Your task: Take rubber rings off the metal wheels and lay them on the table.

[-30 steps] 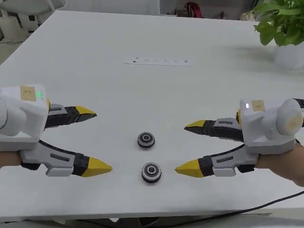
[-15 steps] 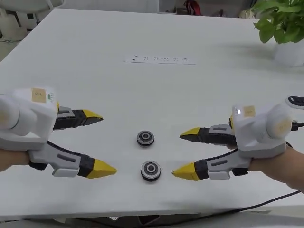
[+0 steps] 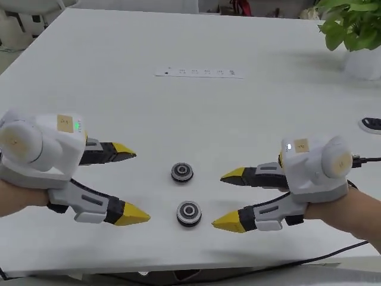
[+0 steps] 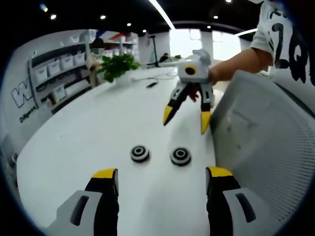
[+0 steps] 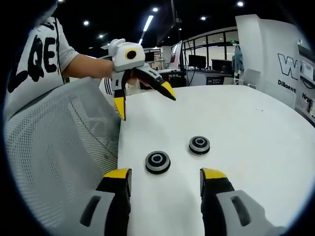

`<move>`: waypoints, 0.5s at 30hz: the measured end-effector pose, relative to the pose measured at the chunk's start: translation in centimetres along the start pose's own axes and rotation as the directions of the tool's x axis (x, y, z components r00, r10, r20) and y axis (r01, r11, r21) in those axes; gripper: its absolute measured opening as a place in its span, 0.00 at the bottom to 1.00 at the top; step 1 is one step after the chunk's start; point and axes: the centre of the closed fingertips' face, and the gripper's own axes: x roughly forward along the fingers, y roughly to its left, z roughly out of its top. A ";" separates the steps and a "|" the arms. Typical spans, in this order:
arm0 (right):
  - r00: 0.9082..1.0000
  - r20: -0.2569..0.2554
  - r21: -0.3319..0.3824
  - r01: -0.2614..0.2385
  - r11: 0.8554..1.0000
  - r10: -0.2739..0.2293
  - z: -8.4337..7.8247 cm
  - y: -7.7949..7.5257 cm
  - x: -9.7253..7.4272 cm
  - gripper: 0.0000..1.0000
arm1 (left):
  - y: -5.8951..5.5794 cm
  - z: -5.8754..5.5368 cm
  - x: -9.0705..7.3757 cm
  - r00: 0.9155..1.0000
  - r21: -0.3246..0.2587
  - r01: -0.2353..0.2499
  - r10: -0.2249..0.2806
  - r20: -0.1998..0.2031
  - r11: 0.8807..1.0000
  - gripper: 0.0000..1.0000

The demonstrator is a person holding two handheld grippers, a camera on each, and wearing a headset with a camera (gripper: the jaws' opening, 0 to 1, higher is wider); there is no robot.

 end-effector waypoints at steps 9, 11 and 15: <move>1.000 0.008 0.009 -0.011 1.000 0.011 -0.4 0.0 0.5 0.47 | -0.7 -0.4 0.9 0.999 0.007 0.040 -0.040 -0.021 0.999 0.70; 1.000 0.005 0.013 -0.017 1.000 0.017 -0.6 0.1 0.7 0.46 | -1.0 -0.6 1.3 0.998 0.011 0.054 -0.054 -0.029 0.998 0.70; 1.000 -0.003 0.013 -0.030 0.999 0.030 -0.9 0.4 1.2 0.45 | -1.3 -0.6 1.7 0.997 0.016 0.073 -0.073 -0.034 0.997 0.68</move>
